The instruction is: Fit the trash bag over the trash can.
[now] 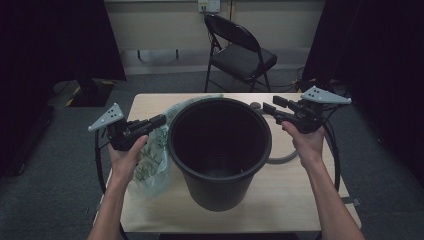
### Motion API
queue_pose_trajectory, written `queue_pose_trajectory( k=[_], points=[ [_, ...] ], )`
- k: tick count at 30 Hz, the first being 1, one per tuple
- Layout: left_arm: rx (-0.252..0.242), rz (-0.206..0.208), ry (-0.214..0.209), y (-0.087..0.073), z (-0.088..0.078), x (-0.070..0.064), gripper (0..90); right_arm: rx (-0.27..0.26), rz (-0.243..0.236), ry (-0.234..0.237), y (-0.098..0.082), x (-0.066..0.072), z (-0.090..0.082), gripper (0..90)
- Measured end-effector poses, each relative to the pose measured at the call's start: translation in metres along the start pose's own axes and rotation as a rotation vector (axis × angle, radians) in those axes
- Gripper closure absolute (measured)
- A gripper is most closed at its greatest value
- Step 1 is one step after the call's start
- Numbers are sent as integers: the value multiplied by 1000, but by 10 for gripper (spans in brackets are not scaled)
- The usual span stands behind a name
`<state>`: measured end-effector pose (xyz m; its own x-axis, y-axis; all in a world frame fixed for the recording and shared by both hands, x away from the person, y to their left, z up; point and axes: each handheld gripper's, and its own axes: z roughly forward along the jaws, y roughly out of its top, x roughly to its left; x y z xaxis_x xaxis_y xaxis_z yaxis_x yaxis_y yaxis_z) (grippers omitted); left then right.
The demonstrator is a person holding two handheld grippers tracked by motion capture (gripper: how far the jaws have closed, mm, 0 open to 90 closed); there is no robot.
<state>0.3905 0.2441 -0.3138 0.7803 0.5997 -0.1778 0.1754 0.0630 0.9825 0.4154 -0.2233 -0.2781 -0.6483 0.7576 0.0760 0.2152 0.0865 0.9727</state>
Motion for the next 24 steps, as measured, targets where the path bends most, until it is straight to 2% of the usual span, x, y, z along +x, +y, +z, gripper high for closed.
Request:
queue_pose_trajectory(
  k=[3,7,9,12,17,24],
  points=[
    [-14,20,-10,9,0,-4,900,-3,-29,25,8,9,2,497],
    [-35,45,-18,22,-1,-9,900,-17,-43,51,14,18,4,498],
    [-46,46,-27,27,-1,-10,900,-21,-59,59,18,24,7,498],
    [-51,61,-36,35,3,-14,900,-31,-73,79,24,31,9,493],
    [-81,61,-69,51,15,-18,900,-25,-108,109,34,45,20,482],
    [-100,99,-94,76,29,-32,900,-35,-156,163,51,66,28,506]
  ],
)
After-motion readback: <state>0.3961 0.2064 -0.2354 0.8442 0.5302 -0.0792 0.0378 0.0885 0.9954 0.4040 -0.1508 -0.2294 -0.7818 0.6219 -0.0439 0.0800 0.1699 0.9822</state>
